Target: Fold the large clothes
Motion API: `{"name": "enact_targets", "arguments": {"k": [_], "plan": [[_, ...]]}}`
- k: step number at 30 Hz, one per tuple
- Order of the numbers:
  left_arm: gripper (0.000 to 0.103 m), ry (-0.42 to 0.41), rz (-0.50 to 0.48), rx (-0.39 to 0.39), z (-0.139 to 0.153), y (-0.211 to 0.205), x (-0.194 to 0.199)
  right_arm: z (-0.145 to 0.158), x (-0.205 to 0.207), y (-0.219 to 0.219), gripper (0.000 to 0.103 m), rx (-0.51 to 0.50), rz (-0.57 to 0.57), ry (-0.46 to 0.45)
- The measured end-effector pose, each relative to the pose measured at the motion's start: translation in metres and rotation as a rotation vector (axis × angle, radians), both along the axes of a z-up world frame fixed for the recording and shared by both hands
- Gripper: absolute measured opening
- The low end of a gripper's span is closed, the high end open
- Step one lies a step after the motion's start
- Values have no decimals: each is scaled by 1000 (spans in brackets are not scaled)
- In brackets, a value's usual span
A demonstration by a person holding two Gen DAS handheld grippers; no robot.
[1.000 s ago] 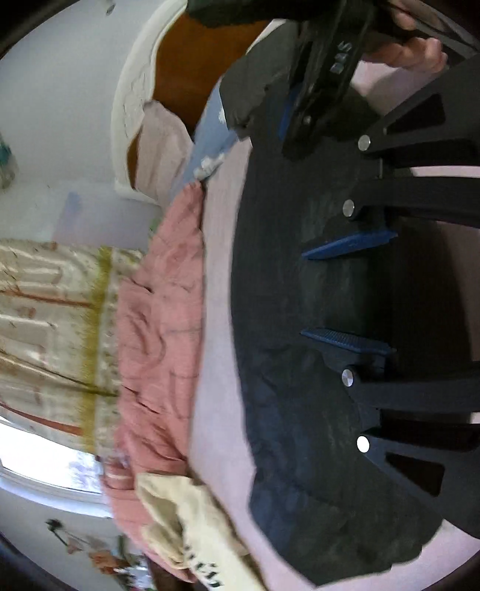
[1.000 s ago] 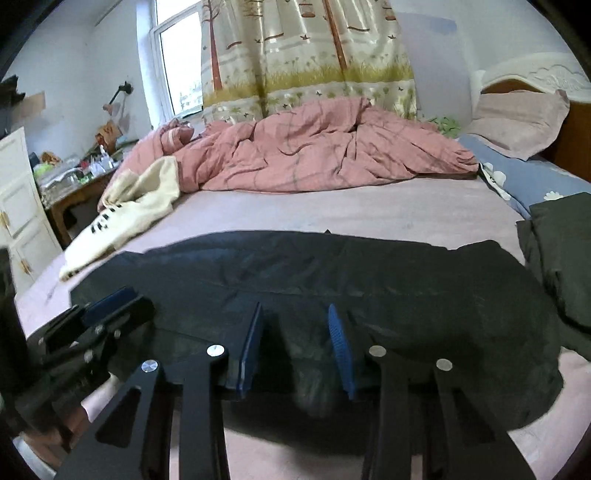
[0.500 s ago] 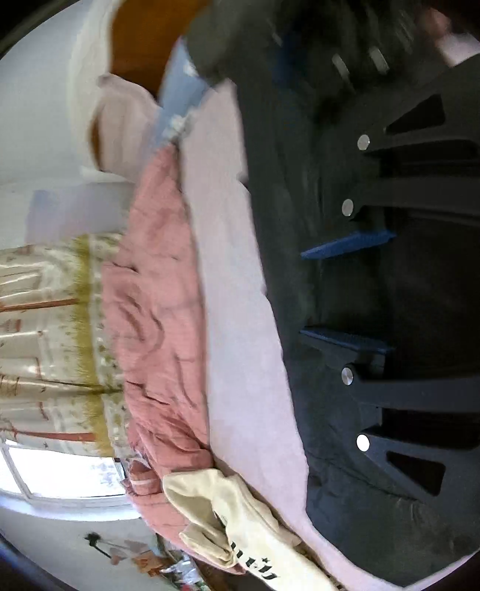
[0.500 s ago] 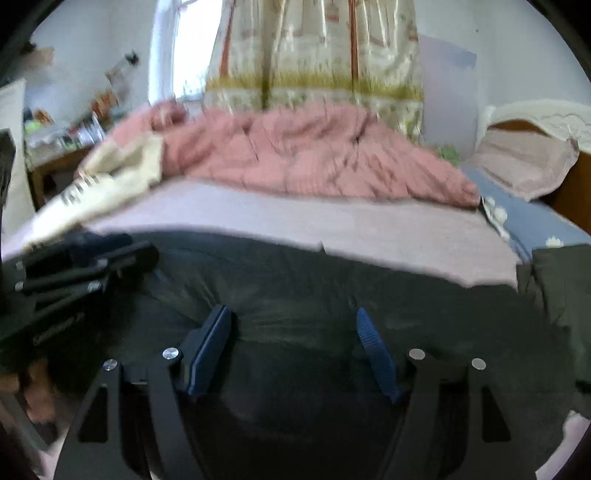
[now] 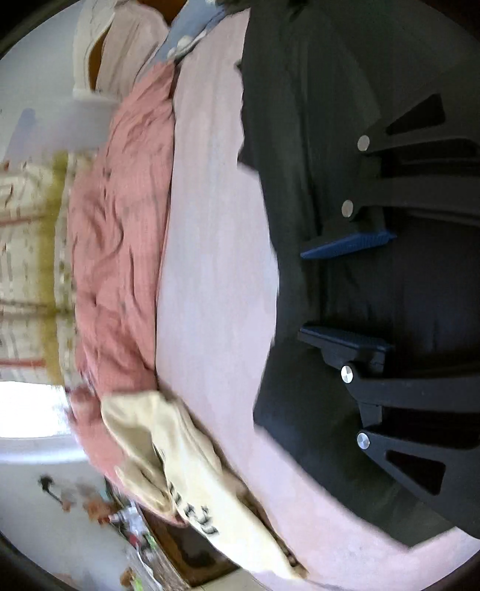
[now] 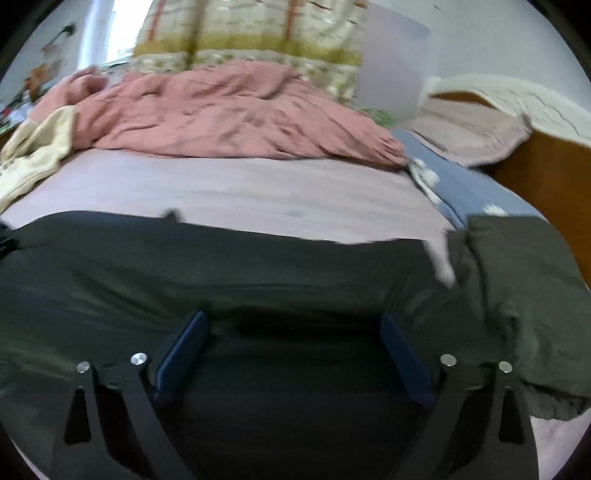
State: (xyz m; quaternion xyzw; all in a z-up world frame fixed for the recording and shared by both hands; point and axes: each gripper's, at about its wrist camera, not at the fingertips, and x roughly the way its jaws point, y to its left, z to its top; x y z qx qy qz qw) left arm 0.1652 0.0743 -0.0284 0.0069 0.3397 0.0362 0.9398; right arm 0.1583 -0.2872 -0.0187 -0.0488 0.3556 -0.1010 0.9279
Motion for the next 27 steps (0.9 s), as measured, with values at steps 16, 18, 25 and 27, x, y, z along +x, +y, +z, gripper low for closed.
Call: {"name": "enact_targets", "arguments": {"k": [16,18,25,27], "plan": [[9,-208,-371,-227,87,-72,-118,78,-45,-41,83,349,46,-144],[9,-180,-414,-252,80,-101,-131,85,-44,-36,68,413,99,-120],[16,-98,-284,-178,28,-143,-120,79,-47,-13,57,414,153,-70],[20,-34,-238,-216,11,-135,-108,72,-45,-3,46,403,197,-36]]}}
